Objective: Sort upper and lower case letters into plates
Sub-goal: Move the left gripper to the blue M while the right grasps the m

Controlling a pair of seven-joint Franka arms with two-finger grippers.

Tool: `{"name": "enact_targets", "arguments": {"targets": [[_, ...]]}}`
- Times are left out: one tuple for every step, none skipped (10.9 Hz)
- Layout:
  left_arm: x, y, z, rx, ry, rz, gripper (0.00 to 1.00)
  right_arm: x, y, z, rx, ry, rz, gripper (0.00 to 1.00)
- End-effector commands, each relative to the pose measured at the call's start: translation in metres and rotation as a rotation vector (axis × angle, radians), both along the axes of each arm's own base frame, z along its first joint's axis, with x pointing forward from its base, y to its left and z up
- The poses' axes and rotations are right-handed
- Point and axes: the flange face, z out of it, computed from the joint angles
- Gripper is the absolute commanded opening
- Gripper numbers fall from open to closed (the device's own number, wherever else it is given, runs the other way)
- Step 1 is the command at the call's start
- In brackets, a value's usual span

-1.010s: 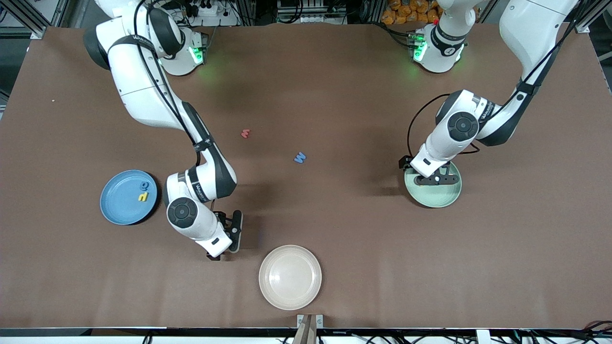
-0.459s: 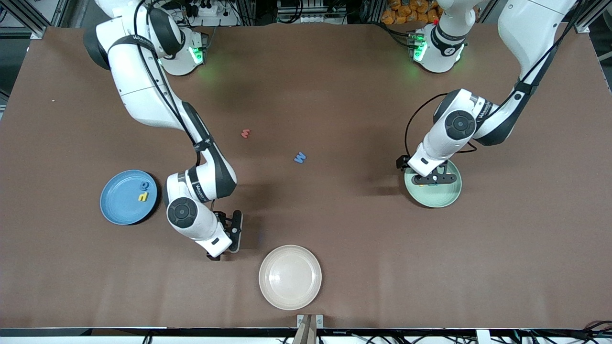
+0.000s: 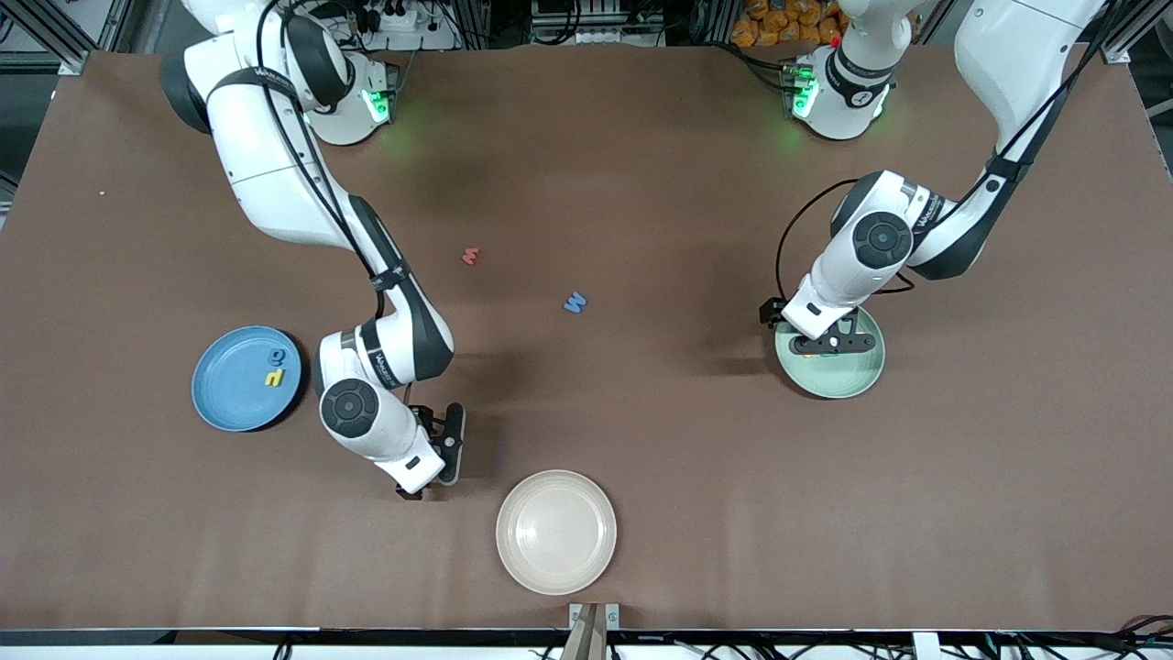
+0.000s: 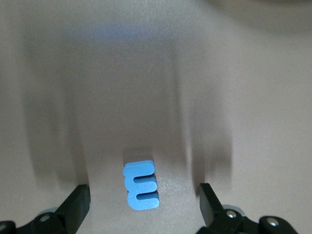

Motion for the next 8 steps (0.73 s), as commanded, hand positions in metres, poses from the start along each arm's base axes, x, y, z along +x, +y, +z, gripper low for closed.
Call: {"name": "enact_targets", "arguments": {"targets": [[0.004,-0.015,0.009,-0.024,-0.017,0.057,1.00,0.001,0.033,0.015,0.034,-0.020,-0.046,1.00],[0.006,-0.034,0.011,-0.042,-0.019,0.099,1.00,-0.002,0.035,0.020,0.034,-0.017,-0.044,1.00],[0.006,-0.059,0.015,-0.057,-0.027,0.145,1.00,-0.004,0.035,0.027,0.035,-0.020,-0.044,1.00],[0.001,-0.090,0.021,-0.069,-0.037,0.185,1.00,-0.005,0.033,0.034,0.036,-0.020,-0.045,1.00],[0.000,-0.111,0.024,-0.085,-0.041,0.214,1.00,-0.007,0.033,0.040,0.034,-0.014,-0.046,1.00],[0.001,-0.127,0.026,-0.101,-0.041,0.241,1.00,-0.007,0.032,0.042,0.033,-0.009,-0.046,1.00],[-0.002,-0.140,0.027,-0.107,-0.040,0.266,1.00,-0.006,0.028,0.040,0.030,-0.009,-0.049,1.00],[-0.004,-0.146,0.028,-0.109,-0.039,0.290,1.00,-0.004,0.021,0.034,0.026,-0.007,-0.049,1.00]]}}
